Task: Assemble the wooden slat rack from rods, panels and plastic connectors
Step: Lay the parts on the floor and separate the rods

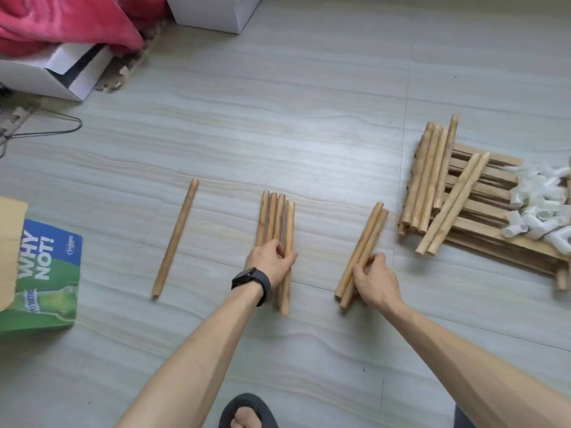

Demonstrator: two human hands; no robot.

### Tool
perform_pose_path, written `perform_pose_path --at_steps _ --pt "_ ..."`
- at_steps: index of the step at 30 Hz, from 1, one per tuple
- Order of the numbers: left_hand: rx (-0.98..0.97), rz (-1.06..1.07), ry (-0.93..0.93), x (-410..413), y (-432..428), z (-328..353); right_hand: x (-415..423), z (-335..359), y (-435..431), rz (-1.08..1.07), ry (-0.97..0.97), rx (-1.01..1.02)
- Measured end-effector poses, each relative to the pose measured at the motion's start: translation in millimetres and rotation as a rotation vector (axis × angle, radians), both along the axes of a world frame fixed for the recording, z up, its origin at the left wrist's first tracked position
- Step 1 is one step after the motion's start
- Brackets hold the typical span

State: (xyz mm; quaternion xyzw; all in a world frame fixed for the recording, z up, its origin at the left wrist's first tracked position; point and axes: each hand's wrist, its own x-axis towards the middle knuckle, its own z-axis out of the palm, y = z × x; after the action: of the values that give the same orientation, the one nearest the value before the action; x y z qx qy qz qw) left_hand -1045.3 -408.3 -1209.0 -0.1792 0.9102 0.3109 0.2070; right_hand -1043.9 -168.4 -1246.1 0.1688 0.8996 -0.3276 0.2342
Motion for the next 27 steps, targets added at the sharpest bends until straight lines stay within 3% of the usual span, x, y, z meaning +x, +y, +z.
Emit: perform_pose_path --at_steps 7,11,17,21,27 --pt "-0.24 -0.229 -0.044 -33.8 21.0 -14.5 -32.7 16.0 -14.7 0.325 -0.209 -0.105" --pt "-0.25 -0.42 0.034 -32.5 37.5 -5.4 -30.7 27.3 10.4 0.4 -0.247 -0.003" --pt "-0.34 -0.912 0.022 -12.4 113.7 33.0 17.6 52.9 87.3 0.254 -0.246 0.128" --pt "-0.306 -1.32 -0.077 66.5 195.7 61.2 76.2 76.6 140.7 0.168 -0.283 0.2" --pt "-0.3 -1.564 -0.117 206.7 299.0 52.6 143.0 94.0 207.6 0.011 -0.273 0.27"
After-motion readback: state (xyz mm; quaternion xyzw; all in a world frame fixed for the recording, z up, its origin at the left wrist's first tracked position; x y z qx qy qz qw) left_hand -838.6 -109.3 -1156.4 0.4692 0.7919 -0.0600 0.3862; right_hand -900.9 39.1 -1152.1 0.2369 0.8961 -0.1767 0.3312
